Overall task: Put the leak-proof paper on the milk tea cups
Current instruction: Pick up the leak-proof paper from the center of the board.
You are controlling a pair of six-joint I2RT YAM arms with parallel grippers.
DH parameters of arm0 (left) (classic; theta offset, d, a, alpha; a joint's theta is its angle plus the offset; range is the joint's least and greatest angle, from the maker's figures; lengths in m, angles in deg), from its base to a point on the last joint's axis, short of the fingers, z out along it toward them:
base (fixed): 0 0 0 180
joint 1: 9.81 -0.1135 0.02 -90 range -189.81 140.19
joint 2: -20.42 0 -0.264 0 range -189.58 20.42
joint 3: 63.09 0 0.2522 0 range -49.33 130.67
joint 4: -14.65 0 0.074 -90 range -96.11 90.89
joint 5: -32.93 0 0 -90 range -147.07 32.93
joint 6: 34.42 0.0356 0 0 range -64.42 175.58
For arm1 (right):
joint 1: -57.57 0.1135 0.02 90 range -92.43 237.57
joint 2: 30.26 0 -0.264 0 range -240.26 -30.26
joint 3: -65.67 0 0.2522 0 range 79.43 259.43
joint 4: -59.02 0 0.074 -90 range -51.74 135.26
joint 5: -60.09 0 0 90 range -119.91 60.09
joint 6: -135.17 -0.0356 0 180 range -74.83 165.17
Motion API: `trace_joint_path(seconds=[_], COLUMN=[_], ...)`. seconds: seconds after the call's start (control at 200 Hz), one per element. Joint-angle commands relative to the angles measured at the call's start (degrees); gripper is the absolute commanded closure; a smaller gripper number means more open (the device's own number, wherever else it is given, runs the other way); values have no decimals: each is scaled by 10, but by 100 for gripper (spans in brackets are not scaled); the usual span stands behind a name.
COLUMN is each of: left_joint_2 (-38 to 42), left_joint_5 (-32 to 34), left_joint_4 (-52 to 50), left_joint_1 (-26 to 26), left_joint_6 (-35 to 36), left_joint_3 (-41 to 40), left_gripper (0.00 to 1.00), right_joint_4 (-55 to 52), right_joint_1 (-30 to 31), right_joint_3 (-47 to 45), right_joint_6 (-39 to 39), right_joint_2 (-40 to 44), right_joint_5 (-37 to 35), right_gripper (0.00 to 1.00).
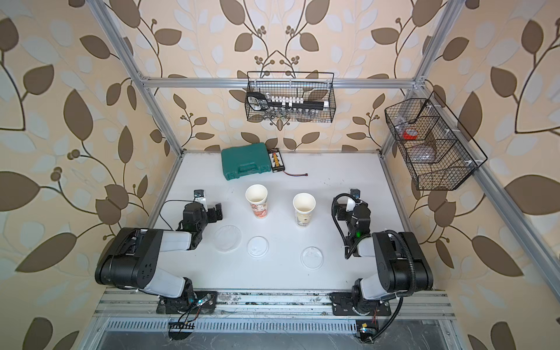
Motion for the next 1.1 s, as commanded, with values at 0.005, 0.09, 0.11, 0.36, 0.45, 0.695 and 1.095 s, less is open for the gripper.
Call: trace_joint_path(seconds=[0.005,0.09,0.11,0.36,0.45,0.695,1.095], left_joint_2=[7,7,7,7,7,7,148], left_joint_5=[10,10,9,10,9,9,130], left_joint_4=[13,13,13,13,13,12,-296], left_joint_1=[-4,-4,-4,-4,-4,-4,-4], left_joint_6=[-5,-5,-5,-5,-5,-7,-103], left_joint_3=[13,13,13,14,14,14,144], left_gripper=[1,1,1,1,1,1,1], right_joint_4=[-3,-3,-2,-2,-2,-2,-221], right_joint_1=[2,3,2,2,2,2,7], right_joint_3=[10,10,10,10,10,10,55], right_joint_6=[5,5,5,5,5,5,-58], right_joint_2=[-4,-4,-4,-4,-3,-4,165], right_joint_5=[6,5,5,5,5,5,-105], right_gripper=[0,0,0,0,0,0,0])
